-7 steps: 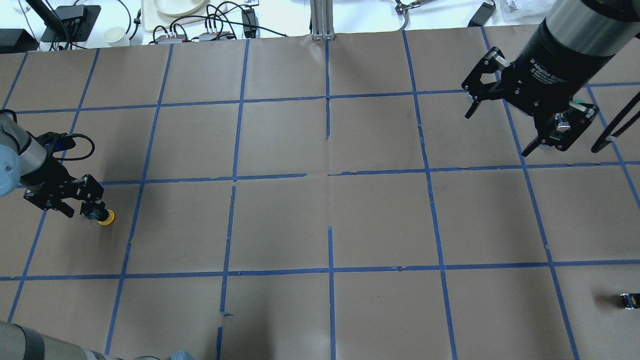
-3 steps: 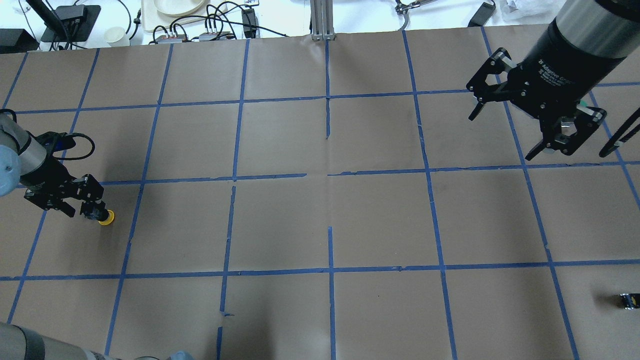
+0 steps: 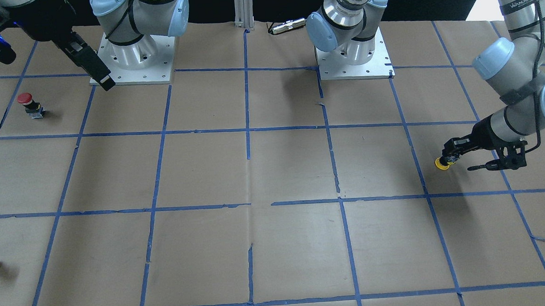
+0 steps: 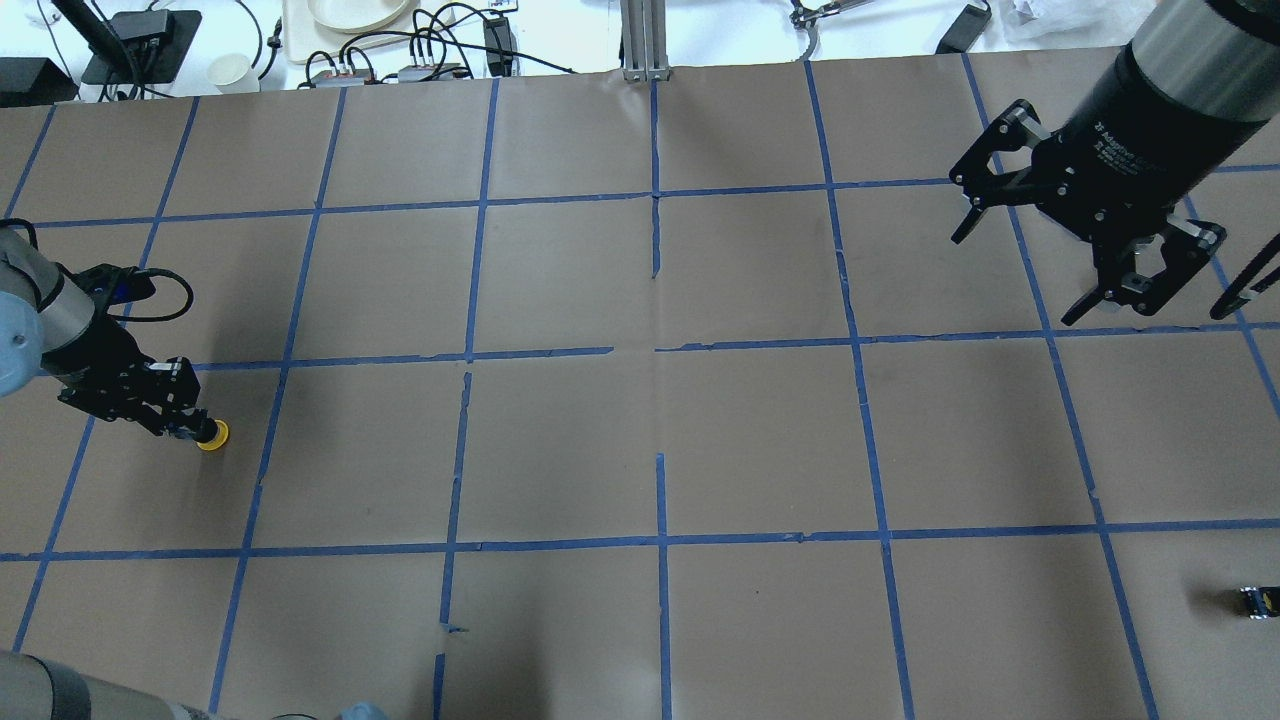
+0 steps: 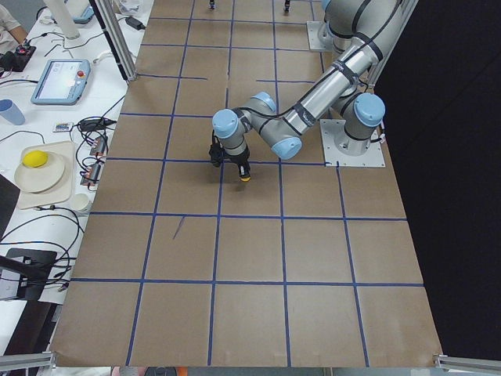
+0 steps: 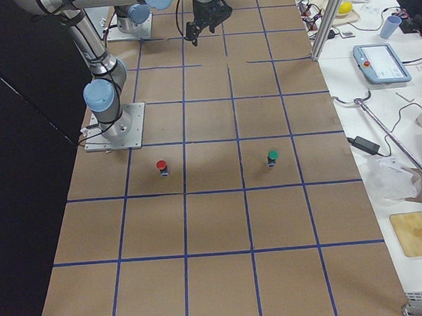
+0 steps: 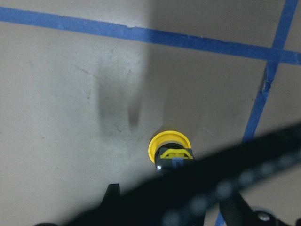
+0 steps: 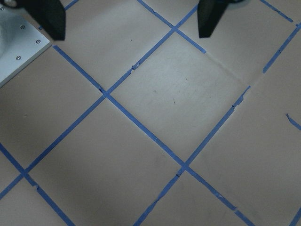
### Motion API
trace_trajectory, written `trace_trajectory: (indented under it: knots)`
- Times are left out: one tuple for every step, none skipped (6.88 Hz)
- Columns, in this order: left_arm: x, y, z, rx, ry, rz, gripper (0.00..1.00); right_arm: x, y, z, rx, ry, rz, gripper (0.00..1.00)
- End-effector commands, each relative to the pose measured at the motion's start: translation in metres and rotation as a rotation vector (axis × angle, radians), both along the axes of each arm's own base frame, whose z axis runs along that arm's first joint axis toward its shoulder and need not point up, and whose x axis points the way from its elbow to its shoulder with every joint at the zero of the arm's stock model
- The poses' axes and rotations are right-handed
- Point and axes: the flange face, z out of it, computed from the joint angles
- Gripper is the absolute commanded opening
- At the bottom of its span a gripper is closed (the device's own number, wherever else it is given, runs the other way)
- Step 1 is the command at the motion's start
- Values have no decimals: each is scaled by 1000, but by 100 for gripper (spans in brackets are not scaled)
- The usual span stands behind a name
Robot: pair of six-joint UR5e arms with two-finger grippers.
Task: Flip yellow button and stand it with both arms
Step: 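Close the left gripper on the yellow button's metal base while the right arm shifts, then lift the yellow button and carry it toward the right gripper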
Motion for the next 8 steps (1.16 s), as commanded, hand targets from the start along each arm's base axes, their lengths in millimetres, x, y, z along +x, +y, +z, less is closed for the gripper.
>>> trace_trajectory:
  knots:
    - [2,-3,6,-13,-11,0,2,0,-1,-1,-4,2,-1,100]
    - [-2,-4,11,-22,-13,7,2,-1,0,-1,-1,3,-1,100]
    - [-5,-5,15,-29,-18,19,2,-1,1,-1,3,2,0,100]
    - [-16,-5,29,-54,-27,98,0,0,1,-2,4,0,2,100]
    - [-38,-9,38,-83,2,208,0,0,0,-2,3,-2,-1,100]
    - [-62,-15,48,-89,-23,302,0,3,-1,-2,0,-32,-11,100]
    - [-100,-21,57,-85,24,396,0,10,-2,0,-6,-102,-55,100]
    - [-124,-27,64,-75,84,528,0,12,-6,1,7,-156,-163,100]
